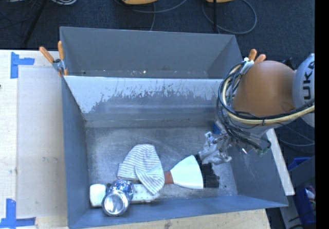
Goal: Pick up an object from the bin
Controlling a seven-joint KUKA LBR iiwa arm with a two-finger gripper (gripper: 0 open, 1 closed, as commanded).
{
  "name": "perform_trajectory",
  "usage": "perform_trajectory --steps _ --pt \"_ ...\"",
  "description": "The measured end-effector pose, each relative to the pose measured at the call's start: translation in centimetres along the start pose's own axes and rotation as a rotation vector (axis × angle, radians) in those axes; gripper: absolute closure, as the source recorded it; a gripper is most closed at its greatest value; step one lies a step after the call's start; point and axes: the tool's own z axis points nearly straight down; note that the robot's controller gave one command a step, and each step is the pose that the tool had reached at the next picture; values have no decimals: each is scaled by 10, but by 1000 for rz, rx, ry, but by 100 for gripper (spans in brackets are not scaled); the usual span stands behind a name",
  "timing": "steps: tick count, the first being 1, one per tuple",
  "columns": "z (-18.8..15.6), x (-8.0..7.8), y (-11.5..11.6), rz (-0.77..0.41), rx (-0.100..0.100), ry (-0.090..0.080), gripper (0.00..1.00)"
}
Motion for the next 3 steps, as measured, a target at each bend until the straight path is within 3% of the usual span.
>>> perform_trajectory --steps 1,2,3 --pt "-50 -3 -5 -36 6 -9 100" --pt "-75 6 -26 81 9 -15 100" --pt "67 -27 -27 -60 10 -13 0"
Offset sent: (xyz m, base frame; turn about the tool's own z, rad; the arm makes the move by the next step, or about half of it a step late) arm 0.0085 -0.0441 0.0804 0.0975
